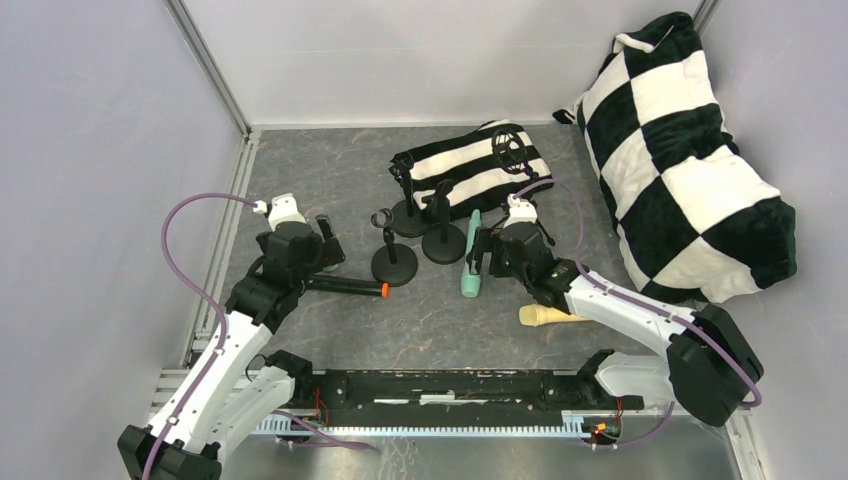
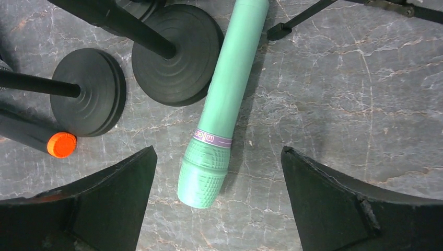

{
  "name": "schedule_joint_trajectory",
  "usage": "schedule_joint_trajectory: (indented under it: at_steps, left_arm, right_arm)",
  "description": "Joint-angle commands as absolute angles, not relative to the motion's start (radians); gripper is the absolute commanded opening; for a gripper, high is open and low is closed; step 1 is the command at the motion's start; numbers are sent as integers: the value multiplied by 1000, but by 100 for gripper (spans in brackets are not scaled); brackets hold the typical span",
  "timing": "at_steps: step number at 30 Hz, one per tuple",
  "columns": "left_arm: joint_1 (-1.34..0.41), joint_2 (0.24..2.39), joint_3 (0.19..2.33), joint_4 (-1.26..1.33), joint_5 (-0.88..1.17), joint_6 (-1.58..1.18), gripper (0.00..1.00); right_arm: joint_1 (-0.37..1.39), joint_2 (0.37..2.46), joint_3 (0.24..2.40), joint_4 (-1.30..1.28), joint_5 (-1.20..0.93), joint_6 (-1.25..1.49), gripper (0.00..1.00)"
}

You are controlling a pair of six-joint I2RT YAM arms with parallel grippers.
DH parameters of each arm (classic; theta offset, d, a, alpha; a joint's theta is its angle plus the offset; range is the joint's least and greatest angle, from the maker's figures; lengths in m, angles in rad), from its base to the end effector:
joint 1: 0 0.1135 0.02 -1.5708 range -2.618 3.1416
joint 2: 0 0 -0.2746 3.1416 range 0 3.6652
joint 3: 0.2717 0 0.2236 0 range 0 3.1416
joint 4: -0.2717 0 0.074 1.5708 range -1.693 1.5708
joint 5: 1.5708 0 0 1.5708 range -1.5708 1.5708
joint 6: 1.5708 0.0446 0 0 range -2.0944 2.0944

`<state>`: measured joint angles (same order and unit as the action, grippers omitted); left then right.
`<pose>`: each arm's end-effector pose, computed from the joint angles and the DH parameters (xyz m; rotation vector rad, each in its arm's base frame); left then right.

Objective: Attach the microphones to the stand

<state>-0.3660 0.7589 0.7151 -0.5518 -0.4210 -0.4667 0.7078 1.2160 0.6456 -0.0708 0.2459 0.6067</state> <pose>0.1312 -0.0308 0.2886 -0.3425 2.0806 -0.0399 0.1835 0.1428 0.2351 0.0253 2.2286 0.4639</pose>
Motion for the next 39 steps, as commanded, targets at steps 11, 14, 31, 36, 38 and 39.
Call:
schedule_joint_trajectory:
  at_steps: [11,14,31,36,38,39]
  left_arm:
    - [-360,784,760,-643,-656,-660,100]
    - [-360,830,779,-663,-723,-745,100]
    - [-128,1257,783,-378,-620,-801,100]
    - [-90,1375,809,-305,-567,-790,100]
    - [-78,1415,822,-274,-540,-786,100]
    - [-74,1438,831,-264,-529,-783,100]
  right_arm:
    - [710,1169,600,-25,280,644,96]
    - [712,1143,602,-58,285,613,97]
    - [712,894,535,-217,304,470,97]
    - [711,888,533,-226,296,450,98]
    - [711,887,532,-227,296,444,97]
    - [712,887,532,-230,297,440,97]
